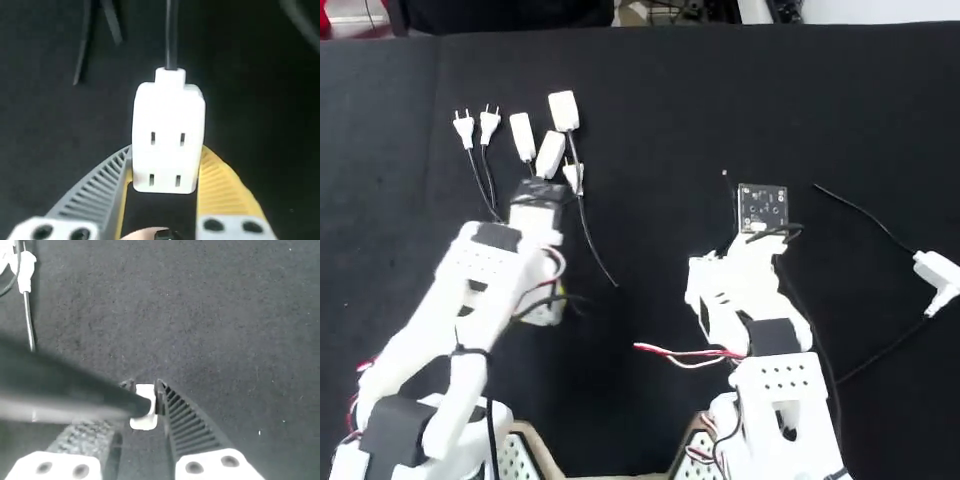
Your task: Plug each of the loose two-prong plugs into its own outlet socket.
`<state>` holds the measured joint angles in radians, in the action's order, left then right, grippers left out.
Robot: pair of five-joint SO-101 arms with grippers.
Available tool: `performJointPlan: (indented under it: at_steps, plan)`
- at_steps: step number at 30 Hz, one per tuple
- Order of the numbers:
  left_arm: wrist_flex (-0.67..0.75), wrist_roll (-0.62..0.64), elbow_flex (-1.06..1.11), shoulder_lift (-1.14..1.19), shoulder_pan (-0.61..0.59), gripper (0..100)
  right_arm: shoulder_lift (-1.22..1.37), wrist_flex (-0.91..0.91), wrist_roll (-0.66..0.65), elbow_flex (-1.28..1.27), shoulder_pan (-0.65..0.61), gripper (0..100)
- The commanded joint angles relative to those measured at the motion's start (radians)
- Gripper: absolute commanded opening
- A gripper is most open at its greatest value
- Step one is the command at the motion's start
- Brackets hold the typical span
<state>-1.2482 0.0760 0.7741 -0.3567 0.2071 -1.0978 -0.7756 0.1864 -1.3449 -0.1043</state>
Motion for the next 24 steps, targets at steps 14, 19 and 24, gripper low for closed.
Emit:
performJointPlan:
  at_steps: [14,19,24]
  plan:
    - [0.361,0.258,0.059,-0.002,0.163,3,-0.016,0.025,0.014,0.025,0.055,1.2]
    - [0.417,0.407,0.008,-0.002,0.154,3,-0.016,0.025,0.037,0.031,0.075,1.2]
    - [0.483,0.442,-0.048,0.006,0.226,3,-0.016,0.025,0.04,0.041,0.101,1.2]
